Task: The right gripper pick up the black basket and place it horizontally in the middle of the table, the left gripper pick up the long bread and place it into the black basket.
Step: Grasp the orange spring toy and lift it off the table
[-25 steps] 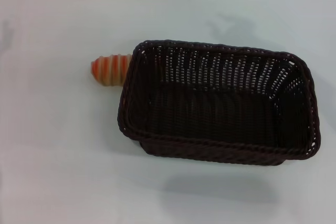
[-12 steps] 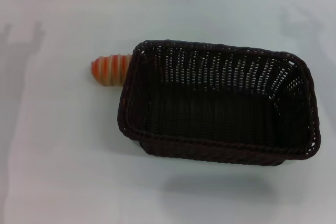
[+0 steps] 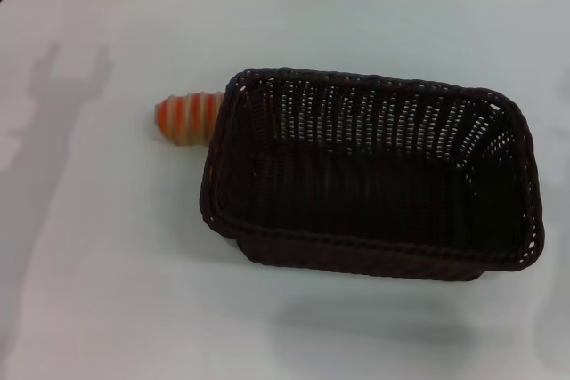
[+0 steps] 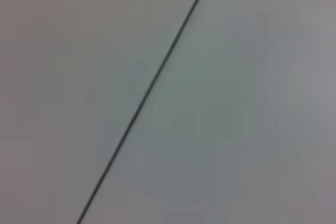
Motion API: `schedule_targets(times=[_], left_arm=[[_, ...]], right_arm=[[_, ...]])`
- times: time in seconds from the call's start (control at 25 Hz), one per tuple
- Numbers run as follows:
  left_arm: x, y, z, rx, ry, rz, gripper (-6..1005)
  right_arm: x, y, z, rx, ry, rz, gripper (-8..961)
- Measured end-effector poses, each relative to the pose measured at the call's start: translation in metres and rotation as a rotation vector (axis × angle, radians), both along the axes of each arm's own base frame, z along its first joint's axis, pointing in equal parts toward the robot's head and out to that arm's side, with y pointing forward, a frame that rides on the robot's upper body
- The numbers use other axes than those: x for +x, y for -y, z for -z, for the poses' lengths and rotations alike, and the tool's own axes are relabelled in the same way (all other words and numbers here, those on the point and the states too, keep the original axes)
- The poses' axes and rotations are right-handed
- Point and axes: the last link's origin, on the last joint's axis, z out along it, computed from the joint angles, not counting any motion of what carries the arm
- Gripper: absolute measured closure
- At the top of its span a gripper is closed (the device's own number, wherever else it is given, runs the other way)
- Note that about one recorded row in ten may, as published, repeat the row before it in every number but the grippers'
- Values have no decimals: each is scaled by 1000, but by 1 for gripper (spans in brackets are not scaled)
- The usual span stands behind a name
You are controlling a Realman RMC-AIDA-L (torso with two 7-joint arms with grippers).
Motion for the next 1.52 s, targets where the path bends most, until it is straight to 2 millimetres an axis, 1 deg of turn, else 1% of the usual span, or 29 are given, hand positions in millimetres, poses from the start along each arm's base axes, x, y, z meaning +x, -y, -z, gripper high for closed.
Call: schedule_targets(times=[0.24,0.28,0.32,0.4,0.48,0.52,0.56,0.64,0.72,0.84,0.88,0.92,0.96,1.0,1.04,1.08,1.24,1.28,1.32,1.44,1.48,1.52], left_arm=[[8,-2,3,-56,-13,52,139],[19,-10,5,-158,5,103,139],[19,-10,5,-158,5,103,139],[29,-20,6,-262,24,122,139],[29,-20,6,-262,24,122,139],[41,-29,5,-373,41,113,139],[47,-33,3,-410,26,99,139],[53,-37,3,-462,-6,59,140],[60,-41,3,-528,-51,-31,140],[62,-41,3,-542,-58,-59,140],[69,-41,2,-565,-80,-119,140],[69,-41,2,-565,-80,-119,140],[69,-41,2,-565,-80,-119,140],[84,-38,-5,-580,-176,-222,140],[84,-38,-5,-580,-176,-222,140],[91,-35,-7,-587,-243,-277,140],[91,-35,-7,-587,-243,-277,139],[116,-37,-6,-635,-500,-418,139],[124,-38,-2,-691,-636,-443,139],[124,-38,-2,-691,-636,-443,140],[130,-39,0,-720,-804,-407,140],[133,-41,0,-714,-849,-385,140]], right_arm=[[62,26,-5,97,-145,-83,626],[70,29,-6,101,-159,-89,626],[80,32,-7,102,-170,-87,626],[96,36,-8,96,-191,-74,626],[105,38,-8,83,-197,-62,627],[108,37,-7,76,-196,-57,627],[110,37,-7,70,-190,-51,627],[114,35,-5,59,-178,-38,627],[117,31,-4,46,-173,-28,627],[120,27,-2,24,-180,-29,626],[121,24,-3,13,-177,-31,626],[121,24,-3,13,-177,-31,626],[122,20,-3,4,-164,-31,626],[122,20,-3,4,-164,-31,626],[122,18,-4,-1,-155,-32,626],[122,13,-4,-12,-140,-34,626],[122,7,-5,-23,-121,-37,625],[122,3,-6,-28,-106,-36,625],[122,3,-6,-28,-106,-36,625],[123,0,-8,-36,-92,-35,625],[126,-1,-10,-39,-94,-30,625],[126,-1,-10,-39,-94,-30,625]])
